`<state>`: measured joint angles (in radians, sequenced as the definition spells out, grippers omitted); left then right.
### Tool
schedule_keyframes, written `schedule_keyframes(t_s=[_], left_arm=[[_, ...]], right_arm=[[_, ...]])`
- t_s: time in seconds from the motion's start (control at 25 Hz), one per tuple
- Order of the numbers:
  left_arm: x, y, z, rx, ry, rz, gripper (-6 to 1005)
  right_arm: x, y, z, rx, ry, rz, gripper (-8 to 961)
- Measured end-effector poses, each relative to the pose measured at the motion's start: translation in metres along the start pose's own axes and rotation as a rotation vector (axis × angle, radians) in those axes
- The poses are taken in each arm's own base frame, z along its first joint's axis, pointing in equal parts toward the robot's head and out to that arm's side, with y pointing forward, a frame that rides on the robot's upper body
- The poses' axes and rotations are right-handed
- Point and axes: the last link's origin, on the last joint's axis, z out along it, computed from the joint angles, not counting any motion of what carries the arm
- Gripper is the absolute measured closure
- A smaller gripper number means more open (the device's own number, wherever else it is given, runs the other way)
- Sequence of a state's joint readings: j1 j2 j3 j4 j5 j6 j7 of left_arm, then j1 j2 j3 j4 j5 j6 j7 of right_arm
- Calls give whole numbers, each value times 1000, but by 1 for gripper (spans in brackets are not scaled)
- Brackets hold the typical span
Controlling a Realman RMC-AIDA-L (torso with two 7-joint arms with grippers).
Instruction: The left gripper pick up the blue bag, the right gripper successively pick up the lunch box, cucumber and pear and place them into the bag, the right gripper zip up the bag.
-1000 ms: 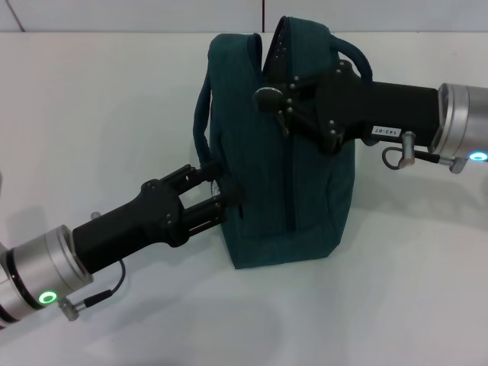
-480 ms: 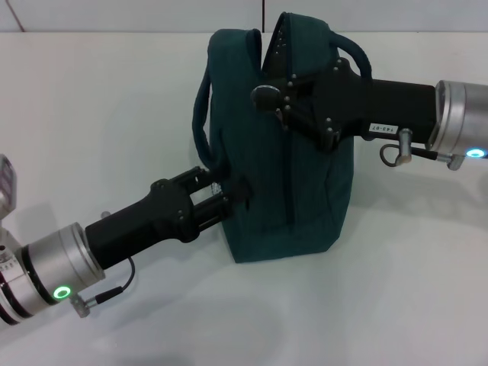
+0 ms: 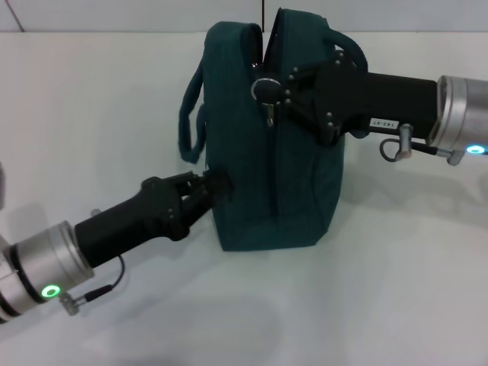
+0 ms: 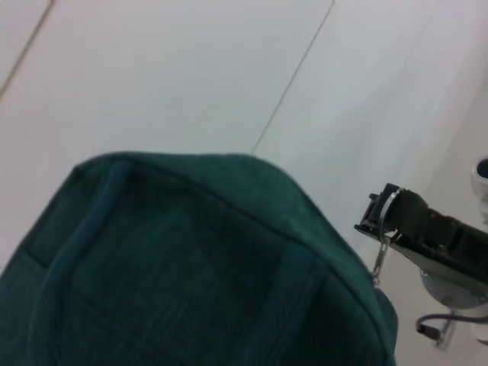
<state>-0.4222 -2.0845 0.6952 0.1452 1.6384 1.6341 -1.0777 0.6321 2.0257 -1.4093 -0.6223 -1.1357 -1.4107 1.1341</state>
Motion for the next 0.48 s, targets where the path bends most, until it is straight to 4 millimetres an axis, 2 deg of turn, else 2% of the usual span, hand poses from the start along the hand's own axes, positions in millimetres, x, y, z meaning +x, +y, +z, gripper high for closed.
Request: schedule_keyframes(t_s=[0.08,0.28,0.4,0.48], left_arm=[[4,0,-7,1,13,18,807],[6,5,-20,-11,41,38,760],[4,7,-25,-16,38,33,732],[3,9,-25,-20,36,29,650]], right_arm=[[-1,0,2,-6,-1,-3,919],[-5,-2,7,-18,-2,-15,918],[-9,-4,17,-35,9,-31,918],[-10,-4,24,-47,20,-39,918]])
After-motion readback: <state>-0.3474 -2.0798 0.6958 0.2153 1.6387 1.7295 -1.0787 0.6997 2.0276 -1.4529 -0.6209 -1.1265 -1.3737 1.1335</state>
